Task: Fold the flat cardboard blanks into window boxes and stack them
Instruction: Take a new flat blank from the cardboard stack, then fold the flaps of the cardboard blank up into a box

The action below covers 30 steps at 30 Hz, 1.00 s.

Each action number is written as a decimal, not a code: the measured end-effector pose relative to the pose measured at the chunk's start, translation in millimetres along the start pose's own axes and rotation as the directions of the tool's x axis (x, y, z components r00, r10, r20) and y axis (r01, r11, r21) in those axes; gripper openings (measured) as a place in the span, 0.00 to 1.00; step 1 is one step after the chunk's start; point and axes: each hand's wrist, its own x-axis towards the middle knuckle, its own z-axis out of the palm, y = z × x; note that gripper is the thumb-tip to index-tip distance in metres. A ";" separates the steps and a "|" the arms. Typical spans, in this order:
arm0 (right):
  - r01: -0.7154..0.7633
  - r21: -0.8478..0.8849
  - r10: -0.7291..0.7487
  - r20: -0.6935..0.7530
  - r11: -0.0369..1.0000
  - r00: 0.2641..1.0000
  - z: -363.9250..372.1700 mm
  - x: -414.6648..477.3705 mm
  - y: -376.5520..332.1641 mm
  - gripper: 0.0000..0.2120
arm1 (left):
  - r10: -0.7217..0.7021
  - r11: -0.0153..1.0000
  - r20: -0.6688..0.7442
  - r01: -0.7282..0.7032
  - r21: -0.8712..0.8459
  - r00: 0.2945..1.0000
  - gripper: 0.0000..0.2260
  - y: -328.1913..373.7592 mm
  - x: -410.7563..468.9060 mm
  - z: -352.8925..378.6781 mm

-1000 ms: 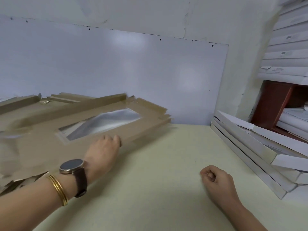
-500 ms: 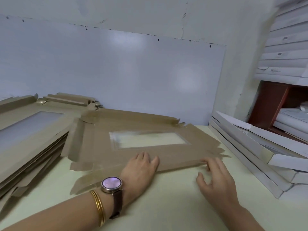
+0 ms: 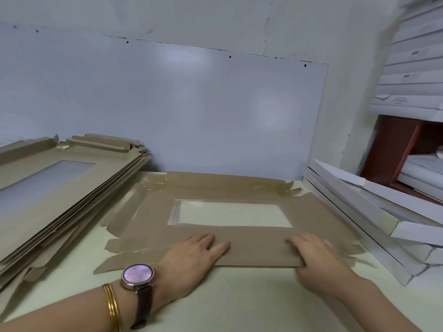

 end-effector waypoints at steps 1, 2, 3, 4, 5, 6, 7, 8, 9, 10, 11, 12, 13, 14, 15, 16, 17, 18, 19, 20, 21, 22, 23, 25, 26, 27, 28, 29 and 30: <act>0.008 -0.003 -0.008 0.046 1.000 0.999 -0.1 -0.1 1.9 0.24 | 0.015 1.000 0.007 -0.015 0.003 1.000 0.26 -3.2 -4.1 -1.2; 0.019 0.006 -0.020 0.085 1.000 0.996 -0.5 -0.8 3.8 0.22 | 0.011 1.000 0.039 -0.011 -0.012 0.999 0.26 -6.0 -8.0 -2.3; 0.027 0.029 -0.030 0.121 0.999 0.992 -1.1 -1.6 5.2 0.20 | 0.002 1.000 0.082 0.000 -0.031 0.997 0.26 -8.3 -10.6 -2.6; 0.035 0.055 -0.043 0.156 0.998 0.987 -1.8 -2.6 6.5 0.19 | -0.007 0.999 0.125 0.012 -0.044 0.992 0.25 -10.1 -12.6 -3.1; 0.047 0.076 -0.060 0.180 0.996 0.982 -3.1 -3.3 7.4 0.19 | -0.011 0.999 0.157 0.019 -0.049 0.987 0.25 -12.1 -13.7 -3.9; 0.054 0.091 -0.071 0.200 0.994 0.977 -4.9 -3.9 8.5 0.19 | -0.016 0.998 0.183 0.026 -0.050 0.983 0.25 -14.1 -13.6 -5.6; 0.054 0.101 -0.075 0.215 0.993 0.974 -7.7 -3.8 9.2 0.19 | -0.028 0.998 0.210 0.039 -0.050 0.977 0.24 -17.2 -13.7 -7.5; 0.049 0.108 -0.072 0.225 0.993 0.972 -11.4 -3.8 9.9 0.18 | -0.045 0.997 0.233 0.059 -0.051 0.972 0.22 -20.8 -12.7 -11.0; 0.043 0.116 -0.069 0.232 0.992 0.970 -15.5 -3.4 10.8 0.19 | -0.063 0.996 0.257 0.077 -0.044 0.964 0.20 -24.9 -11.2 -14.8; 0.042 0.125 -0.072 0.240 0.991 0.968 -19.6 -2.0 12.1 0.20 | -0.079 0.995 0.284 0.092 -0.033 0.956 0.19 -29.7 -9.6 -19.5; 0.052 0.131 -0.084 0.254 0.990 0.964 -23.8 -0.1 13.6 0.21 | -0.099 0.993 0.316 0.116 -0.036 0.944 0.18 -35.3 -7.8 -25.0; 0.068 0.134 -0.102 0.268 0.989 0.958 -28.2 2.6 15.3 0.20 | -0.119 0.987 0.348 0.148 -0.058 0.930 0.17 -41.2 -6.3 -30.3; 0.082 0.136 -0.117 0.278 0.987 0.953 -32.3 5.9 16.7 0.19 | -0.137 0.979 0.377 0.182 -0.088 0.916 0.16 -47.1 -4.9 -35.4; 0.089 0.133 -0.124 0.286 0.987 0.950 -36.0 9.5 18.7 0.16 | -0.154 0.971 0.397 0.214 -0.109 0.905 0.14 -53.6 -3.3 -38.7; 0.093 0.126 -0.127 0.292 0.988 0.948 -39.4 13.1 20.4 0.12 | -0.170 0.966 0.406 0.234 -0.114 0.898 0.10 -60.4 -1.7 -40.9; 0.098 0.120 -0.130 0.295 0.988 0.947 -42.6 16.3 22.4 0.09 | -0.178 0.966 0.408 0.239 -0.103 0.895 0.07 -67.4 0.3 -42.1; 0.101 0.118 -0.132 0.292 0.988 0.947 -45.3 19.4 24.2 0.08 | -0.185 0.968 0.409 0.238 -0.083 0.894 0.06 -73.7 2.4 -43.3; 0.099 0.120 -0.131 0.288 0.988 0.949 -47.8 22.2 26.0 0.08 | -0.195 0.968 0.411 0.241 -0.062 0.890 0.07 -78.9 4.6 -44.4; 0.089 0.137 -0.125 0.286 0.987 0.950 -50.4 25.0 27.9 0.09 | -0.211 0.966 0.416 0.254 -0.049 0.885 0.09 -83.6 7.0 -44.9; 0.065 0.177 -0.114 0.284 0.982 0.952 -52.4 27.7 29.7 0.12 | -0.230 0.960 0.424 0.275 -0.046 0.876 0.10 -88.0 9.5 -44.9; 0.032 0.229 -0.098 0.281 0.973 0.955 -54.5 30.1 31.4 0.15 | -0.250 0.952 0.433 0.301 -0.051 0.866 0.11 -92.0 12.5 -44.7; -0.002 0.276 -0.078 0.278 0.961 0.957 -56.5 32.8 32.0 0.16 | -0.270 0.943 0.442 0.327 -0.056 0.855 0.11 -95.1 15.7 -43.9; -0.030 0.310 -0.061 0.279 0.950 0.958 -58.1 35.1 32.0 0.15 | -0.288 0.935 0.450 0.350 -0.059 0.845 0.11 -97.5 18.8 -42.9; -0.054 0.340 -0.044 0.275 0.939 0.960 -58.3 39.4 30.7 0.11 | -0.317 0.919 0.460 0.389 -0.069 0.830 0.10 -100.5 25.0 -39.3; -0.053 0.333 -0.039 0.265 0.942 0.963 -57.5 41.5 29.7 0.10 | -0.334 0.909 0.463 0.410 -0.073 0.821 0.11 -101.6 27.9 -37.5; -0.049 0.312 -0.032 0.252 0.949 0.967 -56.5 43.0 28.7 0.08 | -0.354 0.899 0.462 0.433 -0.072 0.813 0.14 -102.6 30.9 -36.0; -0.047 0.284 -0.023 0.237 0.958 0.971 -55.0 44.8 27.5 0.07 | -0.376 0.890 0.455 0.451 -0.066 0.807 0.16 -104.1 33.3 -34.6; -0.048 0.256 -0.011 0.224 0.965 0.974 -53.1 46.6 26.8 0.07 | -0.394 0.885 0.437 0.462 -0.056 0.809 0.17 -105.4 35.1 -33.3; -0.055 0.235 0.004 0.215 0.970 0.977 -50.7 48.2 26.6 0.08 | -0.412 0.884 0.400 0.466 -0.043 0.819 0.19 -106.7 36.4 -32.4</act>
